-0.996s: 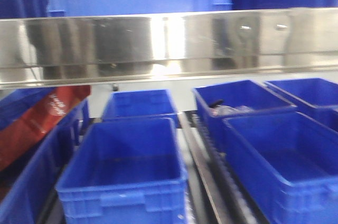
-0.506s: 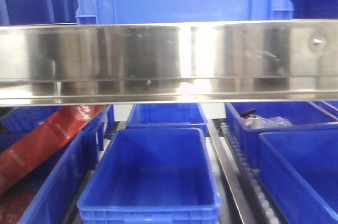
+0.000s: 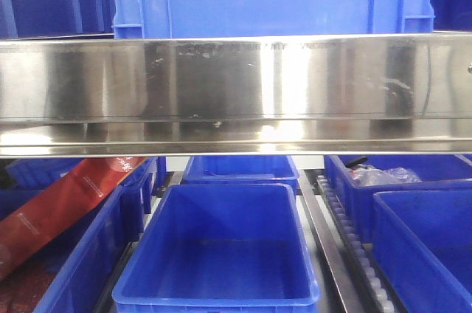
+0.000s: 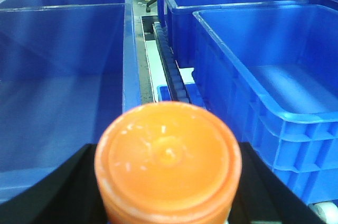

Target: Place cylindrical capacitor in blue bin on shelf

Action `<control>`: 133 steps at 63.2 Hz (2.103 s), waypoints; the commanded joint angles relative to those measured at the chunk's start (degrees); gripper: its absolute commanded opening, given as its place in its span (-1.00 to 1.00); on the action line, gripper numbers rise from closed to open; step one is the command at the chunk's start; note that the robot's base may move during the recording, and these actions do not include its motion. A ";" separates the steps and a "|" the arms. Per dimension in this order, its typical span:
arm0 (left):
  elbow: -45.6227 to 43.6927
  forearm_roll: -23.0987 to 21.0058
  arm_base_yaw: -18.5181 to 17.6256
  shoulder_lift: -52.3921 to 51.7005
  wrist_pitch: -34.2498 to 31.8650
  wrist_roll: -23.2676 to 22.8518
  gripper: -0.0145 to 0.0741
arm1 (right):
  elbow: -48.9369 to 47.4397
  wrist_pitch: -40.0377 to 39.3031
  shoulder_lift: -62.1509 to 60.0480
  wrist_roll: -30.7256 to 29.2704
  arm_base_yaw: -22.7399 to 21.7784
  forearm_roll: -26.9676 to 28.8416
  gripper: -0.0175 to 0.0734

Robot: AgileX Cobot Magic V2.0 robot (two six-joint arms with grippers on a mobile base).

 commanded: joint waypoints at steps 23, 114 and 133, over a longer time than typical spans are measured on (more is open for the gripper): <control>-0.36 -0.20 -0.35 -0.35 -1.27 0.00 -0.92 | -0.51 -0.86 -0.26 -0.40 0.10 -0.24 -0.97; -32.31 -10.47 -20.36 35.22 -2.59 13.54 -0.92 | -0.84 -3.13 -0.26 -0.40 0.10 0.70 -0.97; -46.95 -10.47 -20.35 53.00 -2.37 13.54 -0.92 | -0.84 -3.48 -0.26 -0.40 0.10 0.83 -0.97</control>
